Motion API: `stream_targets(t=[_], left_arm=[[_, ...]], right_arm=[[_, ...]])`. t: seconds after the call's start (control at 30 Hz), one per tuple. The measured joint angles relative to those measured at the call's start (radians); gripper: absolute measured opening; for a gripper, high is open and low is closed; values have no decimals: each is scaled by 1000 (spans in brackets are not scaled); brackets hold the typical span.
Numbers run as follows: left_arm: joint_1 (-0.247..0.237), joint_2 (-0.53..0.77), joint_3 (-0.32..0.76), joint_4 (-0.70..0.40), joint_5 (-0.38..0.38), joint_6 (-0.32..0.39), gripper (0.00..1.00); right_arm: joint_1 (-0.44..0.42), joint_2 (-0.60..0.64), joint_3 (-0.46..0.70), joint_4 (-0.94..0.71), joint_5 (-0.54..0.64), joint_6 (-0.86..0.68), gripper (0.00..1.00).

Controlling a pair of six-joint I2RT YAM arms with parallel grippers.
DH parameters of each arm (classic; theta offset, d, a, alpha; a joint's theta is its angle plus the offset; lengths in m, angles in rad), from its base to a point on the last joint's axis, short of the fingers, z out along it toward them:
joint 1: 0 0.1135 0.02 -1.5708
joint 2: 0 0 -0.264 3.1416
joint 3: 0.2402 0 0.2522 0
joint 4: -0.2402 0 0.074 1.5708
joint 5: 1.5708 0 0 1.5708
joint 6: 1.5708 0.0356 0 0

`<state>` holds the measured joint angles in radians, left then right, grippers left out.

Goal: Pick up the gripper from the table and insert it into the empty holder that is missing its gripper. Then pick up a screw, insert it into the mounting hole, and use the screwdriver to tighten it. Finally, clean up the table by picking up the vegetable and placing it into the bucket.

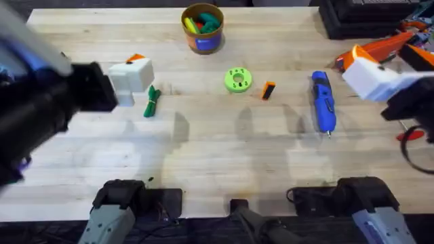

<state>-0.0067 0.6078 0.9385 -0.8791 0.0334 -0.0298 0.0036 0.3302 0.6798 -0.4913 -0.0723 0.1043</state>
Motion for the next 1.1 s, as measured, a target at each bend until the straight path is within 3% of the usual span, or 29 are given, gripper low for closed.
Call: stream_targets(t=[0.23, 0.47, 0.73, 1.1], left_arm=[[0, 277, 152, -148, 0, 1, 986], [0, 420, 177, -180, 0, 4, 987], [0, 471, 177, -180, 0, 4, 987], [0, 472, 177, -180, 0, 4, 986]], right_arm=[[0, 274, 233, -242, 0, -56, 991], [0, 467, 371, -429, 0, -96, 990], [0, 554, 379, -518, -1, -105, 992], [0, 564, 379, -519, -1, -105, 990]])
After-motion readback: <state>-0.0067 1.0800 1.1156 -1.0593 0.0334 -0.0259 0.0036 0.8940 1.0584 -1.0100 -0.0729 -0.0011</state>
